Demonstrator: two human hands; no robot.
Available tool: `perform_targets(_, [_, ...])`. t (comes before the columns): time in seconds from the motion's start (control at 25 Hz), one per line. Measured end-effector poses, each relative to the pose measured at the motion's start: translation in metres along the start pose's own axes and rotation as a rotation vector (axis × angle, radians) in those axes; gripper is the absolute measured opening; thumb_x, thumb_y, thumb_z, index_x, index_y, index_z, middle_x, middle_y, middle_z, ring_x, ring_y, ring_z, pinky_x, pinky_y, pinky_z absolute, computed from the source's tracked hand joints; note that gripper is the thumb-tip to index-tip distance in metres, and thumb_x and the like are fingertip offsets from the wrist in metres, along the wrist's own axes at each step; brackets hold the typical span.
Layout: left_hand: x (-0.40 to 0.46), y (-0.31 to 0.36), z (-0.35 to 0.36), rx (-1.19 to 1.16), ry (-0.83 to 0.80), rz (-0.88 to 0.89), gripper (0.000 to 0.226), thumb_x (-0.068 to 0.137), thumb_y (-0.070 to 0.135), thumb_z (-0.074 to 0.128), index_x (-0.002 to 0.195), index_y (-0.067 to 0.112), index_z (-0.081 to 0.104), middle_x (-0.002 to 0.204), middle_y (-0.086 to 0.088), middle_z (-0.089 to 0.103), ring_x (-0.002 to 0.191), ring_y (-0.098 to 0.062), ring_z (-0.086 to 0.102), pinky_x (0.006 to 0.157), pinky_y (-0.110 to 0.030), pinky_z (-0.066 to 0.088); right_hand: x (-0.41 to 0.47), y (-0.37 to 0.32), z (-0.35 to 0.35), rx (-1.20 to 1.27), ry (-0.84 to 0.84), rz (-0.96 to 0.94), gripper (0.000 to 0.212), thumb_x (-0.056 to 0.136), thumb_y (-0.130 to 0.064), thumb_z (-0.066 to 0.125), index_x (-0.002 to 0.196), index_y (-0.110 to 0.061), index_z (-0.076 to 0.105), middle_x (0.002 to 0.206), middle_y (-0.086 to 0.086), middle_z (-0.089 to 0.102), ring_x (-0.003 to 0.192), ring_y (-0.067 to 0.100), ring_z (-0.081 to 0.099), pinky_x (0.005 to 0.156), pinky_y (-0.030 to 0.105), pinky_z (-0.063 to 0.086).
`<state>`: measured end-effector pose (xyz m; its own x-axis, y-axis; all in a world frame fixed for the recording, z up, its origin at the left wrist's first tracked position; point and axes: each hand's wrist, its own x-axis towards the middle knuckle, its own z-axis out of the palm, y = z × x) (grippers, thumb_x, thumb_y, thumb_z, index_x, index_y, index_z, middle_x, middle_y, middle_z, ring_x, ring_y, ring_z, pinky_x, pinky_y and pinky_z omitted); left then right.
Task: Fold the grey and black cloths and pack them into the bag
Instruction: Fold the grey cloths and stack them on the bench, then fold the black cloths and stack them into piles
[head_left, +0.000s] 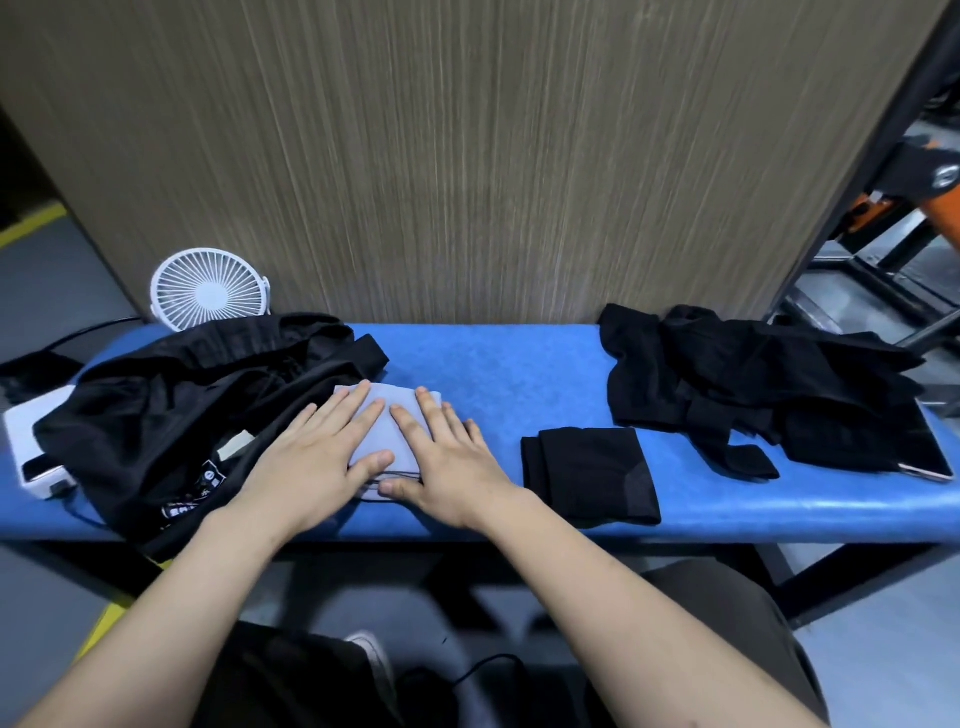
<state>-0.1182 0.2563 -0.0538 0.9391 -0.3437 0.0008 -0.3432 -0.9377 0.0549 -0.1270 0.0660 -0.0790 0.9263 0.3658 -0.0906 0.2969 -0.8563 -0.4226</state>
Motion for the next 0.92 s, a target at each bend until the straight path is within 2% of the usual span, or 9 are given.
perform_targets(0.12, [0.0, 0.005, -0.003, -0.048, 0.063, 0.015, 0.099, 0.074, 0.077, 0.002, 0.159, 0.028, 0.016, 0.165, 0.014, -0.006, 0.148, 0.0, -0.011, 0.121, -0.024, -0.006, -0.006, 0.001, -0.005, -0.013, 0.007, -0.007, 0.093, 0.09, -0.073, 0.047, 0.158, -0.039, -0.008, 0.164, -0.006, -0.028, 0.153, 0.028, -0.016, 0.123, 0.054, -0.005])
perform_targets(0.24, [-0.001, 0.022, -0.009, -0.069, 0.179, 0.081, 0.089, 0.082, 0.073, 0.014, 0.155, 0.026, 0.033, 0.165, 0.012, 0.014, 0.152, -0.004, 0.005, 0.122, -0.025, -0.003, -0.02, 0.006, -0.016, -0.043, 0.037, -0.03, 0.096, 0.087, -0.075, 0.047, 0.157, -0.04, -0.008, 0.165, -0.006, -0.025, 0.154, 0.027, -0.016, 0.122, 0.055, -0.006])
perform_targets(0.4, [0.006, 0.052, -0.018, -0.117, 0.332, 0.149, 0.07, 0.092, 0.064, 0.028, 0.148, 0.025, 0.044, 0.159, 0.009, 0.034, 0.149, -0.012, 0.023, 0.123, -0.03, 0.008, -0.043, 0.025, -0.037, -0.086, 0.083, -0.019, 0.092, 0.088, -0.072, 0.05, 0.159, -0.037, 0.001, 0.167, -0.004, -0.015, 0.154, 0.025, -0.014, 0.123, 0.055, -0.004])
perform_targets(0.48, [0.011, 0.069, -0.022, -0.175, 0.392, 0.166, 0.063, 0.094, 0.058, 0.035, 0.144, 0.022, 0.05, 0.152, 0.007, 0.043, 0.141, -0.015, 0.035, 0.12, -0.028, 0.012, -0.057, 0.04, -0.047, -0.102, 0.099, 0.007, 0.089, 0.089, -0.07, 0.05, 0.159, -0.035, 0.007, 0.168, -0.003, -0.01, 0.154, 0.024, -0.013, 0.123, 0.055, -0.003])
perform_targets(0.56, [0.017, 0.09, -0.025, -0.209, 0.424, 0.22, 0.058, 0.095, 0.053, 0.039, 0.139, 0.018, 0.056, 0.145, 0.004, 0.051, 0.133, -0.019, 0.045, 0.117, -0.033, 0.023, -0.072, 0.057, -0.057, -0.103, 0.122, 0.044, 0.086, 0.09, -0.07, 0.049, 0.159, -0.035, 0.011, 0.168, -0.002, -0.006, 0.154, 0.023, -0.011, 0.123, 0.055, -0.002])
perform_targets(0.64, [0.023, 0.115, -0.024, -0.217, 0.407, 0.259, 0.056, 0.094, 0.051, 0.039, 0.137, 0.019, 0.057, 0.141, 0.004, 0.055, 0.129, -0.019, 0.048, 0.111, -0.033, 0.031, -0.09, 0.075, -0.064, -0.111, 0.144, 0.089, 0.084, 0.091, -0.07, 0.047, 0.158, -0.034, 0.014, 0.168, -0.002, -0.004, 0.155, 0.022, -0.01, 0.123, 0.055, -0.001])
perform_targets(0.72, [0.028, 0.142, -0.018, -0.231, 0.332, 0.281, 0.06, 0.093, 0.054, 0.033, 0.14, 0.023, 0.054, 0.143, 0.006, 0.053, 0.132, -0.016, 0.046, 0.11, -0.031, 0.032, -0.109, 0.094, -0.068, -0.116, 0.146, 0.136, 0.083, 0.092, -0.069, 0.045, 0.159, -0.032, 0.014, 0.169, -0.002, -0.004, 0.154, 0.02, -0.011, 0.123, 0.054, -0.001])
perform_targets(0.8, [0.033, 0.166, -0.006, -0.234, 0.241, 0.313, 0.07, 0.089, 0.059, 0.024, 0.146, 0.026, 0.048, 0.15, 0.01, 0.047, 0.137, -0.013, 0.042, 0.113, -0.029, 0.029, -0.129, 0.112, -0.07, -0.109, 0.109, 0.19, 0.084, 0.092, -0.068, 0.045, 0.159, -0.03, 0.012, 0.168, -0.003, -0.008, 0.154, 0.019, -0.015, 0.124, 0.052, -0.003])
perform_targets(0.92, [0.041, 0.196, 0.012, -0.211, 0.143, 0.371, 0.083, 0.083, 0.066, 0.013, 0.153, 0.027, 0.036, 0.158, 0.012, 0.035, 0.144, -0.011, 0.034, 0.119, -0.025, 0.016, -0.157, 0.141, -0.073, -0.114, 0.063, 0.267, 0.089, 0.091, -0.07, 0.045, 0.16, -0.031, 0.006, 0.168, -0.004, -0.014, 0.153, 0.017, -0.019, 0.124, 0.051, -0.005])
